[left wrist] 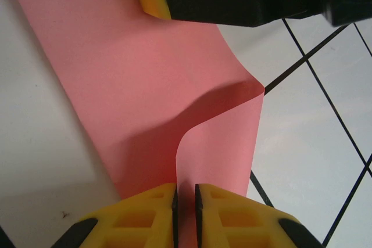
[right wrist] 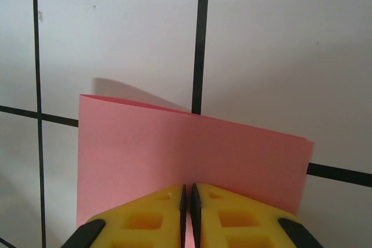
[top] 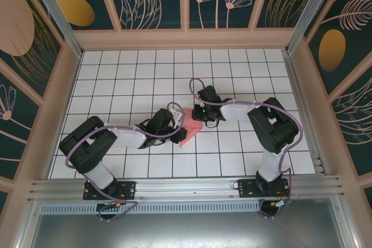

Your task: Fold a paper plane with a square sheet of paper (pick it up from the middle)

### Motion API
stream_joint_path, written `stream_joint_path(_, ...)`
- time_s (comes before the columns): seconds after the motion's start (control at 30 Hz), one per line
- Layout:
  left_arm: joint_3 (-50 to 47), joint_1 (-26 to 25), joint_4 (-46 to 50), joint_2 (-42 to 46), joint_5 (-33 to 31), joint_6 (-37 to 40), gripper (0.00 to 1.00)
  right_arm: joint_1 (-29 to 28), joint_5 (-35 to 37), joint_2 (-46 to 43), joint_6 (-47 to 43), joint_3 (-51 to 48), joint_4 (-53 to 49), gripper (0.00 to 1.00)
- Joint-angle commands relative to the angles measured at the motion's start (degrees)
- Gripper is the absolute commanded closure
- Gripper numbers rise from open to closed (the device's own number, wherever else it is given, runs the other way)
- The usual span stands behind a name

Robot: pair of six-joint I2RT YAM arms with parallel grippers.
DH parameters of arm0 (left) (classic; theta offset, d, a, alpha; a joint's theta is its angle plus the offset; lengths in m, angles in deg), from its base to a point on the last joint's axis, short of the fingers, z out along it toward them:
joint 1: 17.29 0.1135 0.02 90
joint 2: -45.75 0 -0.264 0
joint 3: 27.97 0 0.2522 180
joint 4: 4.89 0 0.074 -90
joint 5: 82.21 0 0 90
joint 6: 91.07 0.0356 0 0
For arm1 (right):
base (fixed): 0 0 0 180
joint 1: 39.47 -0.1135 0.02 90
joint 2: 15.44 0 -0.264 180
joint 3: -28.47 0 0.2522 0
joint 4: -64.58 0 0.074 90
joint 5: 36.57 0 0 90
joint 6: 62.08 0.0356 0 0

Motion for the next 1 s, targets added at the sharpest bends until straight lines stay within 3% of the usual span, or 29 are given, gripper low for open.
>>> stream_joint_path(0.0, 1.4, 0.3, 1.5, -1.0, -1.1, 0.7, 0.82, -1.0, 0.9, 3.5, -1.1, 0.1, -4.2, 0.84)
stream_joint_path(0.97, 2.6, 0.2, 2.9, -2.4, -3.0, 1.3, 0.82, -1.4, 1.1, 4.3, -1.0, 0.4, -4.7, 0.83)
